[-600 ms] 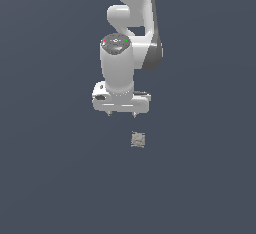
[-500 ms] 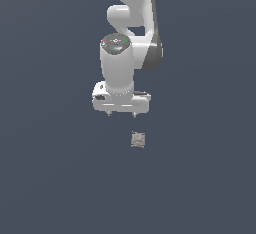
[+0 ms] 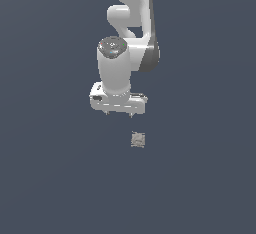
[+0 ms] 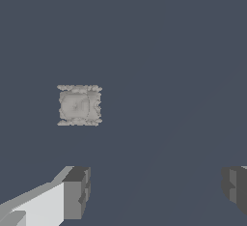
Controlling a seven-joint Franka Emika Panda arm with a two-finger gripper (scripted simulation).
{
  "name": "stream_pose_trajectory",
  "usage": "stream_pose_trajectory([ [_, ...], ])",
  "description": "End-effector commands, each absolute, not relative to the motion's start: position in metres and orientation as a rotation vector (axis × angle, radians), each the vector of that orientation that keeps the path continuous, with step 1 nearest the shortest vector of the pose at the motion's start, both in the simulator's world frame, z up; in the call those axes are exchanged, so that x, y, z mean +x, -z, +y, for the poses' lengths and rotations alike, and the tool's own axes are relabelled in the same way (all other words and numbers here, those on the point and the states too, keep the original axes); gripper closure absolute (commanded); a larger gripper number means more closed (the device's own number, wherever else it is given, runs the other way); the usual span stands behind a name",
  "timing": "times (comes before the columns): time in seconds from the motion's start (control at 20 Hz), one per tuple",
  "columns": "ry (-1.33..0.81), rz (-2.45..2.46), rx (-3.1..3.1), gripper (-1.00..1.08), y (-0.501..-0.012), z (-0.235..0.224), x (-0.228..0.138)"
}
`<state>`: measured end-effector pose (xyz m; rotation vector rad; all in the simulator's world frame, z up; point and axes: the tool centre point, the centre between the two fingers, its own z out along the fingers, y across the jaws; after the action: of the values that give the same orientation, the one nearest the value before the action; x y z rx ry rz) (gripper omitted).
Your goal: Pick up the object and move it to a goal position.
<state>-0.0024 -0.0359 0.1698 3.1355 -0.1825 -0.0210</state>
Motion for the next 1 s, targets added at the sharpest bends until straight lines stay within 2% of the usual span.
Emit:
stream_pose_trajectory([
  [0.0,0.022,-0.184,3.135,-0.92,-0.170,-0.036,-0.003],
  [0.4,0.017,-0.183,3.133,-0.92,-0.155,-0.020,0.010],
  [0.95,0.004,-0.186,3.134,-0.92,-0.105,0.033,0.041],
])
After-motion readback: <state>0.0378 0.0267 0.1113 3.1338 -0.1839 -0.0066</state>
